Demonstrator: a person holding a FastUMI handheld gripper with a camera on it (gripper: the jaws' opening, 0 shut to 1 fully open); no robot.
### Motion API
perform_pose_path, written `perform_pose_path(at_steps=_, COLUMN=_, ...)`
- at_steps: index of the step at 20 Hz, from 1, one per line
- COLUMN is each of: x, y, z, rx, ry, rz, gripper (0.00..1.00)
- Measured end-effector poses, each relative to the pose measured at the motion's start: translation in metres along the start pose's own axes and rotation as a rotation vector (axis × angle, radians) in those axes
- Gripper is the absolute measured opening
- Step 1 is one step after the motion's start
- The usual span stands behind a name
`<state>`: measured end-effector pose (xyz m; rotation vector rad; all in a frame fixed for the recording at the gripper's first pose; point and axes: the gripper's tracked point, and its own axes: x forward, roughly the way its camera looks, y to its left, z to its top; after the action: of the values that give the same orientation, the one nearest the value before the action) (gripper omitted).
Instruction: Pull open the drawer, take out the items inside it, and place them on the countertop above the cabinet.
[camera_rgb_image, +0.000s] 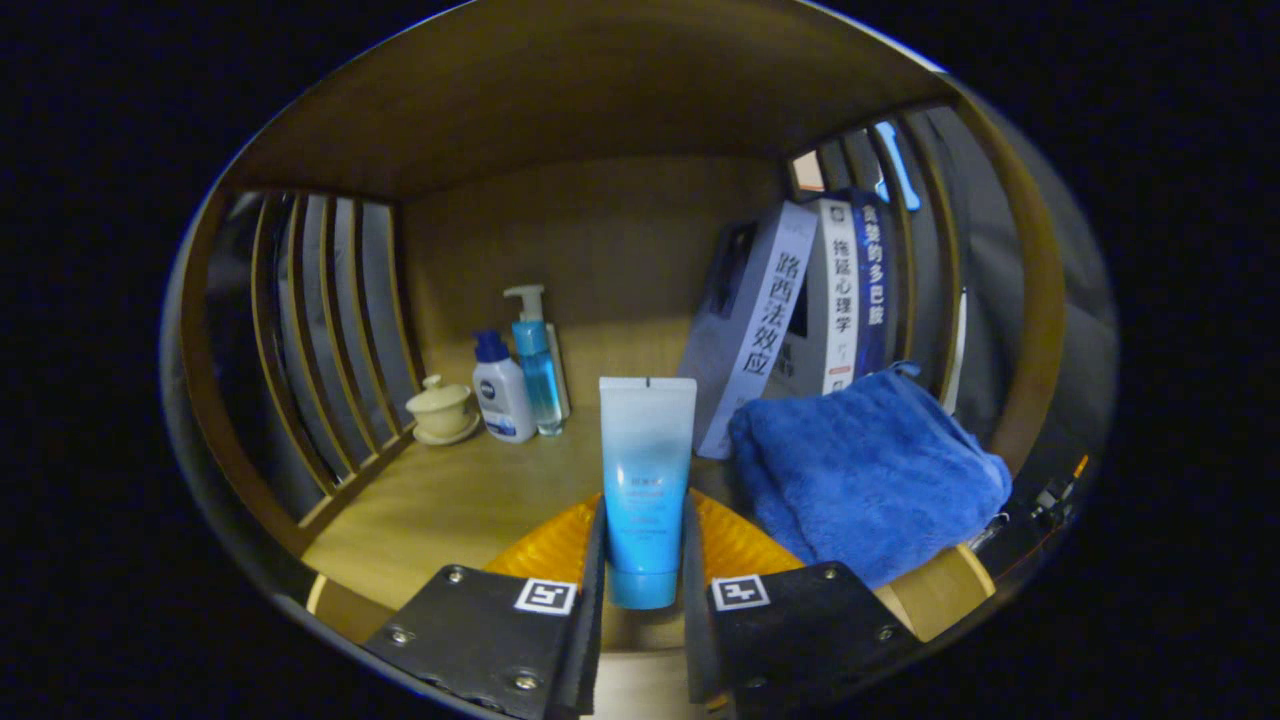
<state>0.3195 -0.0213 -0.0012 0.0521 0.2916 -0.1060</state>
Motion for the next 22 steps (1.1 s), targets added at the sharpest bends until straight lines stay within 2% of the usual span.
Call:
perform_pose_path(at_steps=6, x=0.016, y=0.014, z=-0.012, rx=0.05, ry=0.027, rz=0.025, gripper=0.38)
perform_pose_path(at_steps=10, x=0.026, y=0.011, z=-0.025, rx=0.08, ry=0.07, rz=0.003, gripper=0.41)
perform_pose_path(at_steps=12, x=0.021, y=0.014, z=-0.017, rx=0.105, ry=0.042, rz=0.015, gripper=0.42)
perform_pose_path(at_steps=14, x=0.011, y=0.015, z=-0.004, rx=0.101, ry=0.004, rz=0.023, gripper=0.57)
perform_pose_path(at_steps=18, x=-0.03, y=0.007, z=0.013, rx=0.092, ry=-0.03, rz=-0.007, gripper=0.99)
perform_pose_path(at_steps=22, x=-0.092, y=0.007, z=0.02, rx=0.018, ry=-0.081, rz=0.009, gripper=1.0)
